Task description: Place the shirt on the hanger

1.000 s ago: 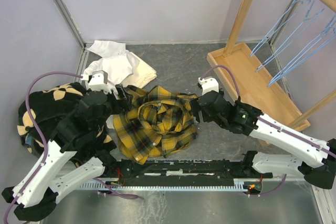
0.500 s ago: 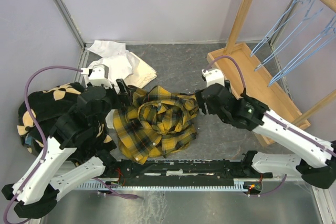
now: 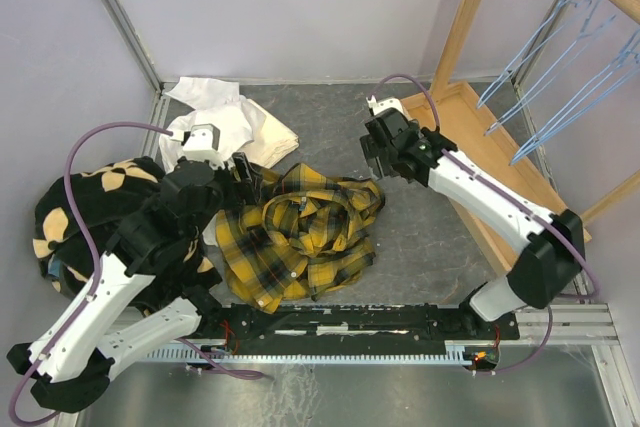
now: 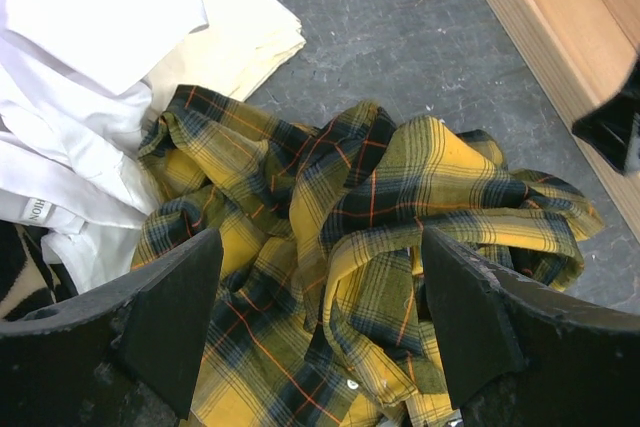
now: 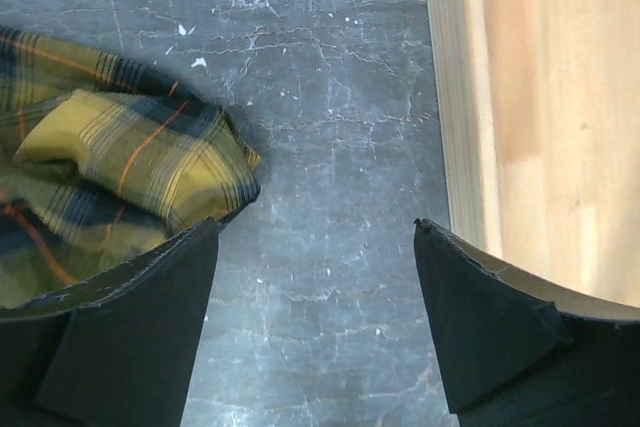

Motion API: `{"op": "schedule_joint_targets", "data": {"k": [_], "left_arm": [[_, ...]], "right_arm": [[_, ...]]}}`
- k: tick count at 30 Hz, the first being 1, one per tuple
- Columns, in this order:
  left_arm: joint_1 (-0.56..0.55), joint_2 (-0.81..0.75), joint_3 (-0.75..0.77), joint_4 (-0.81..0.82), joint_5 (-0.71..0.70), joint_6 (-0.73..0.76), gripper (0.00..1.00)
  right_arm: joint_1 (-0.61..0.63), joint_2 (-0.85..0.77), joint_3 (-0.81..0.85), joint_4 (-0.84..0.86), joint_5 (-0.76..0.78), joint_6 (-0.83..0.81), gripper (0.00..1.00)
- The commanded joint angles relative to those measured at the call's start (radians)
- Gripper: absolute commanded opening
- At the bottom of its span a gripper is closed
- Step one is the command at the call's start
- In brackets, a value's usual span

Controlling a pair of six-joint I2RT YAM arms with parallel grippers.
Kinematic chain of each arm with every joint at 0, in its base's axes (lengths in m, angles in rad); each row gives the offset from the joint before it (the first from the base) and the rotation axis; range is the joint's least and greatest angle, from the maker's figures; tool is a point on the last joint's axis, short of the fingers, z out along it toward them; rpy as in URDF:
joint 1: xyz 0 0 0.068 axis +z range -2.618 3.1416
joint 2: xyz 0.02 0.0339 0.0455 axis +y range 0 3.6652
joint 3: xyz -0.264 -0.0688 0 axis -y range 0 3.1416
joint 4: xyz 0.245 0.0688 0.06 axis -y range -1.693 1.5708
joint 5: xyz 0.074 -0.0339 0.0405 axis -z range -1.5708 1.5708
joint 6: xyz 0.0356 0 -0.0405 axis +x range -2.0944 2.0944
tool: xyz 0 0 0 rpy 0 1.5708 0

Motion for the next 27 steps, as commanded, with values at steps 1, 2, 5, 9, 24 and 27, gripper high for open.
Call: {"op": "schedule_joint_targets", "data": {"k": [1, 2, 5, 9, 24, 27], "left_arm": [[0.004, -0.013, -0.017, 0.045, 0.02, 0.007, 0.86], [0.004, -0.015, -0.023, 0.049, 0.025, 0.005, 0.86], [0.004, -0.014, -0.03, 0.052, 0.034, 0.001, 0.86], [0.004, -0.024, -0.042, 0.057, 0.041, 0.004, 0.86], [0.004, -0.082, -0.111, 0.043, 0.048, -0.022, 0.86], [0.004, -0.096, -0.121, 0.034, 0.047, -0.031, 0.86]], "right_arm": [[-0.082, 0.068, -0.004, 0.156, -0.133, -0.065, 0.86], [-0.093, 0.086, 0.003, 0.165, -0.131, -0.078, 0.86], [-0.142, 0.144, 0.036, 0.167, -0.192, -0.114, 0.9], [-0.241, 0.214, 0.08, 0.158, -0.429, -0.132, 0.9], [-0.406, 0.318, 0.098, 0.286, -0.446, -0.233, 0.86], [-0.417, 0.345, 0.115, 0.309, -0.39, -0.272, 0.85]]}}
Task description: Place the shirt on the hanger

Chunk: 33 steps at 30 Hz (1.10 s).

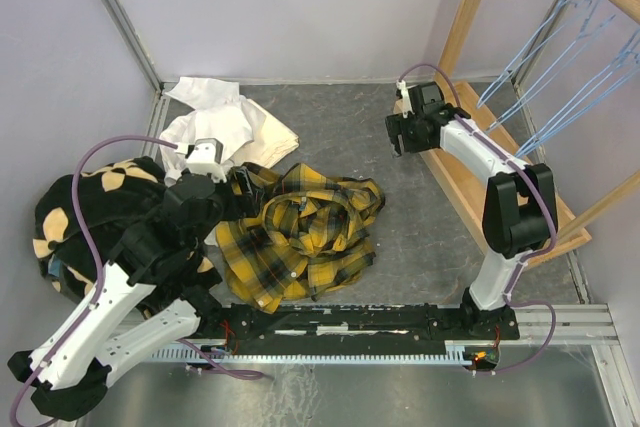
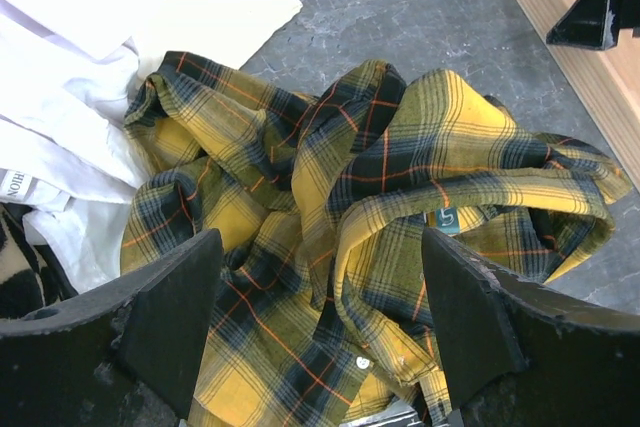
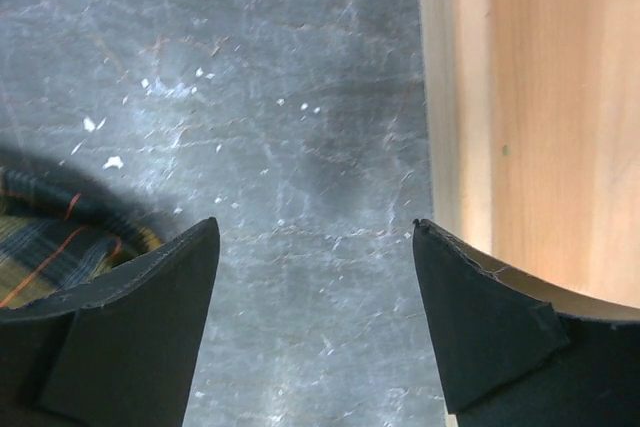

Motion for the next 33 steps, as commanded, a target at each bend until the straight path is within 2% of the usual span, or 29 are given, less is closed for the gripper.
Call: {"op": "schedule_joint_targets", "data": {"k": [1, 10, 15, 26, 33], "left_arm": [[0.004, -0.027, -0.01, 0.013, 0.004, -0.031, 0.86], [0.004, -0.024, -0.028, 0.004, 0.001, -0.039, 0.86], [0.004, -0.01, -0.042, 0.014, 0.006, -0.041, 0.86], [0.004, 0.02, -0.046, 0.028, 0.024, -0.026, 0.86], [0.003, 0.033, -0.04, 0.02, 0.035, -0.014, 0.86]], "right_arm": [[-0.014, 0.037, 0.072, 0.085, 0.1, -0.086, 0.85], [-0.027, 0.132, 0.122, 0.109, 0.229, -0.173, 0.84], [-0.034, 0.088, -0.015, 0.243, 0.285, -0.198, 0.84], [-0.102, 0.106, -0.041, 0.233, 0.09, -0.211, 0.79], [-0.147, 0.133, -0.042, 0.218, -0.002, -0.214, 0.64]]}}
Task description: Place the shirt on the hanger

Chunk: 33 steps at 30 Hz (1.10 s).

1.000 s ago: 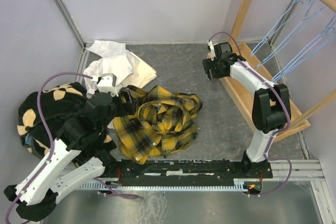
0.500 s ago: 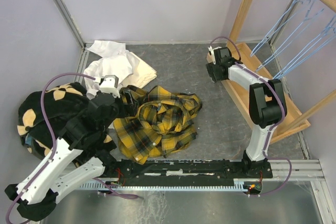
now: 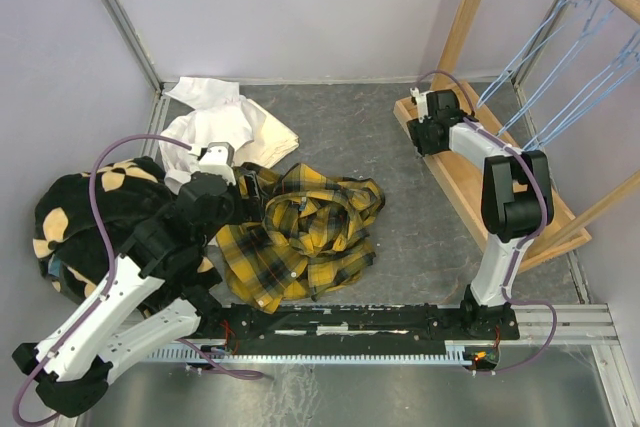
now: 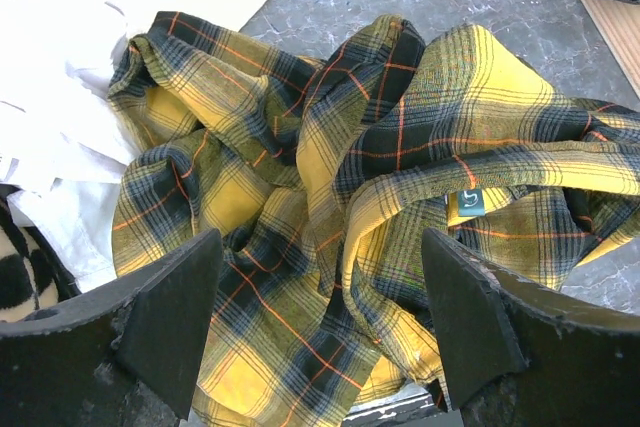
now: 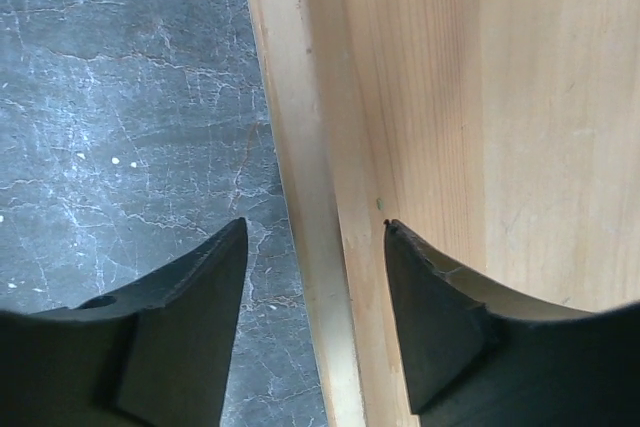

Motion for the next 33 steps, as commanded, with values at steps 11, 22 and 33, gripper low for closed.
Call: {"op": "schedule_joint_targets", "data": {"k": [11, 22, 33], "left_arm": [[0.004, 0.05, 0.065, 0.0, 0.045, 0.005, 0.86], [0.004, 0.101, 0.114, -0.025, 0.056, -0.007, 0.86], [0.005, 0.133, 0.156, -0.089, 0.046, -0.042, 0.82]], "right_arm": [[-0.04, 0.087, 0.085, -0.053, -0.233, -0.115, 0.31], [-0.042, 0.149, 0.174, -0.088, -0.293, -0.266, 0.0], [0.064, 0.288, 0.477, -0.32, -0.477, -0.567, 0.0]]}}
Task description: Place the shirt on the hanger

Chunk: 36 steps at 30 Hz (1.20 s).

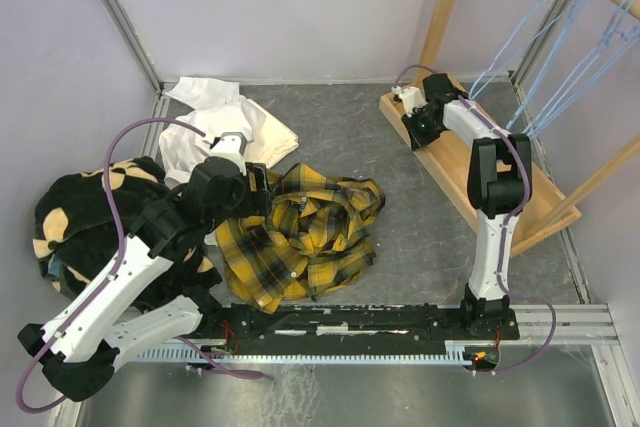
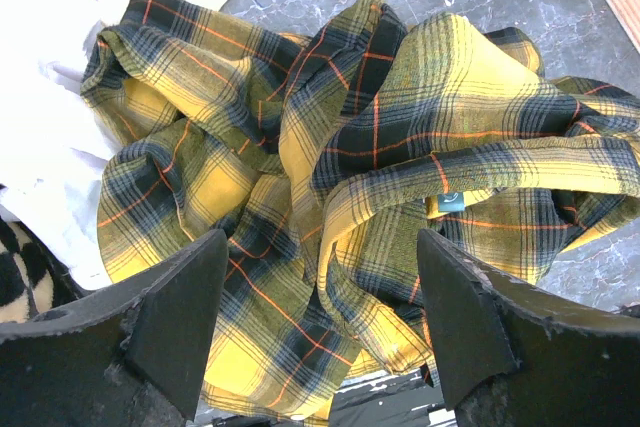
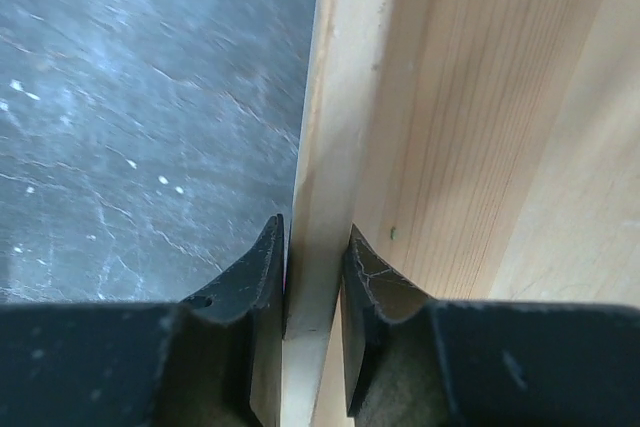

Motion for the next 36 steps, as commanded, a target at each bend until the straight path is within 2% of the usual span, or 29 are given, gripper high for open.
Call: {"op": "schedule_joint_targets", "data": {"k": [1, 6, 11, 15, 17, 26, 29, 36], "left_arm": [[0.004, 0.0, 0.036, -0.017, -0.008, -0.044, 0.82], [0.005, 0.019, 0.039, -0.019, -0.015, -0.053, 0.8], [0.004, 0.033, 0.043, -0.019, -0.007, -0.055, 0.78], [0.004, 0.028, 0.038, -0.018, -0.009, -0.056, 0.78], [0.004, 0.023, 0.034, -0.015, -0.01, -0.056, 0.77], [0.004, -0.022, 0.004, -0.003, 0.002, -0.061, 0.77], [0.004, -0.044, -0.007, -0.004, 0.001, -0.062, 0.77], [0.003, -0.08, -0.021, -0.004, -0.001, -0.064, 0.77]], "right_arm": [[0.116, 0.084, 0.188, -0.088, -0.217, -0.325, 0.0], [0.185, 0.195, 0.379, -0.277, -0.247, -0.435, 0.0], [0.229, 0.253, 0.472, -0.408, -0.229, -0.491, 0.0], [0.238, 0.203, 0.401, -0.397, -0.216, -0.497, 0.0], [0.239, 0.106, 0.264, -0.308, -0.195, -0.473, 0.0], [0.251, -0.006, 0.146, -0.287, -0.183, -0.443, 0.01], [0.251, -0.028, 0.098, -0.244, -0.185, -0.408, 0.09], [0.25, -0.099, 0.05, -0.13, -0.146, -0.294, 0.53]]}}
